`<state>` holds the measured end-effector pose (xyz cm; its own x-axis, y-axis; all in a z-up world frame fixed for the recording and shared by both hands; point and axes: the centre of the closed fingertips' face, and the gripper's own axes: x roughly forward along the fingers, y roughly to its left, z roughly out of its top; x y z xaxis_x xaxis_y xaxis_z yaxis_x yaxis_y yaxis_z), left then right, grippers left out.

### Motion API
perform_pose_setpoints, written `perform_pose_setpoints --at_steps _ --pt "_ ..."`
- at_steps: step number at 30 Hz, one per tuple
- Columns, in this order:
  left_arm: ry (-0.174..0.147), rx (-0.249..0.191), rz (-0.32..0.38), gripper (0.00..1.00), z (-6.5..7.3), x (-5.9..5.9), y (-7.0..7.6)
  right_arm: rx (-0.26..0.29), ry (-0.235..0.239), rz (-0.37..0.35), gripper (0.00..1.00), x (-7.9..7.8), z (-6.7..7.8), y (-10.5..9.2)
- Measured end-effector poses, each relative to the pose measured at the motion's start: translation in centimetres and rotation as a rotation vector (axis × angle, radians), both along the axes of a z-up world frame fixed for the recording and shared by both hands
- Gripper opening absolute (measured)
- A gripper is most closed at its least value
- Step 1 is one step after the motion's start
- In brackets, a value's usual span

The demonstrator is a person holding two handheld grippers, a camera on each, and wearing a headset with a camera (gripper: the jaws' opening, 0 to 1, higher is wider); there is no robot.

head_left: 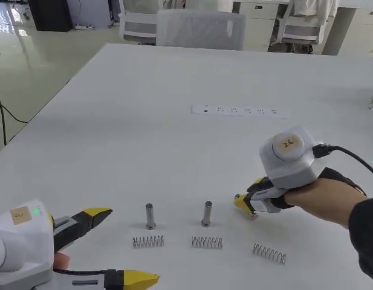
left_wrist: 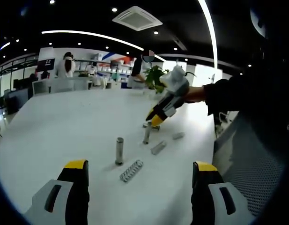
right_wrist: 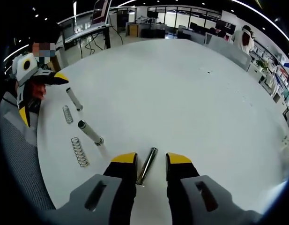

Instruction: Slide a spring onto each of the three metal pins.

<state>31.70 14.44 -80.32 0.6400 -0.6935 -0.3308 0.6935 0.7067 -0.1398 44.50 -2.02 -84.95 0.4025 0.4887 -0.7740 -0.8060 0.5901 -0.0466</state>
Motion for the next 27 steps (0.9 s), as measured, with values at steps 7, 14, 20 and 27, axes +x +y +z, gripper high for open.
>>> perform_pose_setpoints --at_steps 7,14,20,27 --pt "0.003 0.001 -0.002 0.88 -0.1 0.0 0.1 -0.015 0.018 -0.028 0.18 0.4 -0.5 -0.1" --pt "0.005 0.002 0.000 0.88 -0.2 0.1 0.3 -0.038 0.039 -0.049 0.13 0.8 -1.0 -0.3" --pt "0.007 0.003 0.003 0.87 -0.2 0.1 0.4 -0.048 0.061 -0.064 0.12 1.0 -1.4 -0.2" --pt "0.007 0.003 0.005 0.87 -0.2 0.1 0.4 -0.059 0.081 -0.087 0.07 1.0 -1.3 -0.3"
